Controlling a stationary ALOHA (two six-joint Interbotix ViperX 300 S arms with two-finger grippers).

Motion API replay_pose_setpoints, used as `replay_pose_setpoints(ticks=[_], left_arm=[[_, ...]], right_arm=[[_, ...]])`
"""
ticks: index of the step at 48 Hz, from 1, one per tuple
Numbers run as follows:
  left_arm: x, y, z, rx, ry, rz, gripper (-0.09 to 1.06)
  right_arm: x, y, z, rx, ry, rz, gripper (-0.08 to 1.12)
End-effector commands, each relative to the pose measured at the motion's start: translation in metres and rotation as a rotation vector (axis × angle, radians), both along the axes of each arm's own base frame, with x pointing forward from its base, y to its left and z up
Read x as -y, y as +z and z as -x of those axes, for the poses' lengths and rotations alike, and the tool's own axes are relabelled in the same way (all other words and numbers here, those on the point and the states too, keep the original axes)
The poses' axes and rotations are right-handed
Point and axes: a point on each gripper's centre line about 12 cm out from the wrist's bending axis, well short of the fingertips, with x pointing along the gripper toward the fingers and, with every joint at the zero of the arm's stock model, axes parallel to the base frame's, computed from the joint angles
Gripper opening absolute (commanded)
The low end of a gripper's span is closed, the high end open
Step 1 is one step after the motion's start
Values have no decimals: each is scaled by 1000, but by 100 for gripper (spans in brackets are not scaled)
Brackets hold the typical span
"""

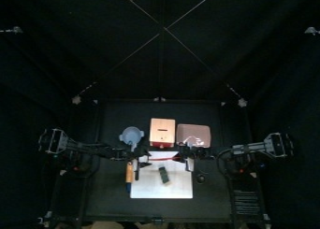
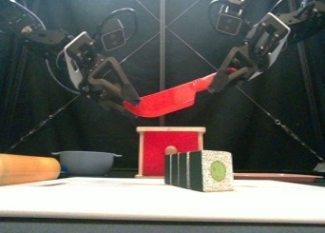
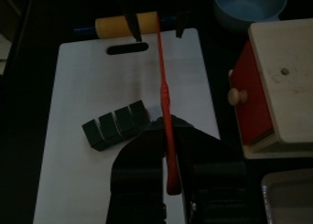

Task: Place sushi on board then cut the sushi with the knife then place the pieces on the plate
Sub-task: Grasp knife edge with left hand

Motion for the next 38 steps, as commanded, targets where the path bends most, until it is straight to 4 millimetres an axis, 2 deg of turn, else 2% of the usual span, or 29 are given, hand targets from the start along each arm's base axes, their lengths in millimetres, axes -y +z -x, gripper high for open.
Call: replay_pose_setpoints(ticks=[1,20,38], left_arm=[[-2,10,-7,32,7,0,86],[-7,10,-7,32,18,-2,84],[-4,9,-6,23,10,-2,49]], right_arm=[[-3,13,-4,42,7,-1,14],[-3,13,-4,38,8,-2,14],[-2,9,-2,25,2,-6,14]])
